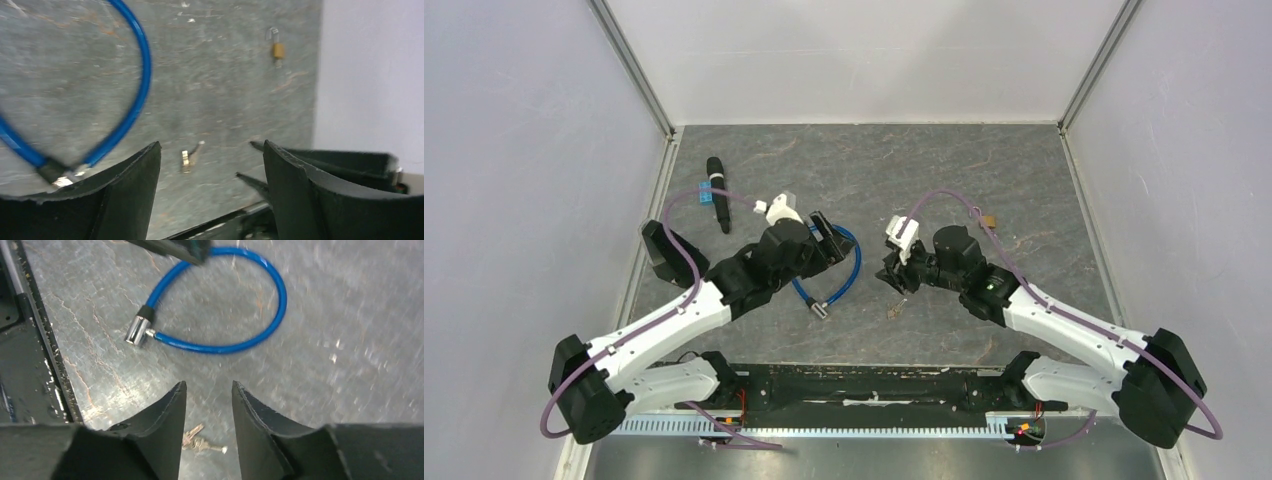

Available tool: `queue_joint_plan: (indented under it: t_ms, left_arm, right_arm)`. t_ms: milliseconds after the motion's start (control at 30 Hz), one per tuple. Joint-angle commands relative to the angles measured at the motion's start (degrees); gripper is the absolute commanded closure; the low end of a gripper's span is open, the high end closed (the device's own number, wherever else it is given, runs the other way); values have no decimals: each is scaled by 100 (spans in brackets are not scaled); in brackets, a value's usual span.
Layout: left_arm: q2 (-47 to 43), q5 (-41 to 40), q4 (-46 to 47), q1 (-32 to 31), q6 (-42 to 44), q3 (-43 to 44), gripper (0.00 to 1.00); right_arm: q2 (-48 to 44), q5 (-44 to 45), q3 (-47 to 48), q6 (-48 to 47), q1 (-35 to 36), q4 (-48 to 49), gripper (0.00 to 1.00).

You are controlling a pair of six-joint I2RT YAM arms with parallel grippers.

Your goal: Unlock with the key

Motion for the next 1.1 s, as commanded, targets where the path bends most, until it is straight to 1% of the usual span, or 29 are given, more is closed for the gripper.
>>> queue_joint_plan:
  t_ms: [0,33,67,100,133,233,333,433,533,667,733,900,967,1033,1067]
  left_arm:
    - [351,-226,-1889,70,1757,779,19]
    - [413,-218,-2081,87,1893,869,19]
    - [456,-224,-2240,96,2026,953,19]
    - [510,-159,-2386,114,2094,1017,19]
    - [552,-35,-2476,153,2243,1079,18]
    - [686,525,-2507,245,2613,1218,18]
    - [859,998,-2601,281,2994,1435,17]
    - [1026,1018,-2800,292,3108,1632,17]
    - [1102,790,-2830,314,3246,1638,17]
    - [1161,642,-2806,393,3389,1557,16]
    - [1152,581,-2797,428,3440,1491,16]
    - [968,368,-2769,600,3498,1260,16]
    - [823,328,-2707,680,3488,1132,16]
    - [690,315,-2644,762,3448,1020,16]
    - [633,318,-2623,811,3430,970,16]
  right_arm:
    - [-114,1088,212,1265,20,-786,56]
    - [-92,1252,224,1479,16,-1013,52]
    - [-13,1361,255,1701,16,-1220,43]
    - [93,1456,287,1888,16,-1487,39]
    - [240,1440,299,2090,16,-1672,37]
    - [525,1512,143,2692,16,-2024,37]
    - [675,1617,-22,3193,17,-2060,37]
    - [911,1714,36,3409,25,-2115,36]
    - [1139,1884,117,3519,46,-2123,37]
    - [1513,1943,288,3515,183,-2075,41]
    - [1740,1963,430,3486,244,-2090,42]
    - [2270,2006,701,3259,365,-2120,52]
    - [2471,2039,859,3077,376,-2175,58]
    - [2687,1987,1009,2858,392,-2203,62]
    - [2779,1908,1082,2685,406,-2206,63]
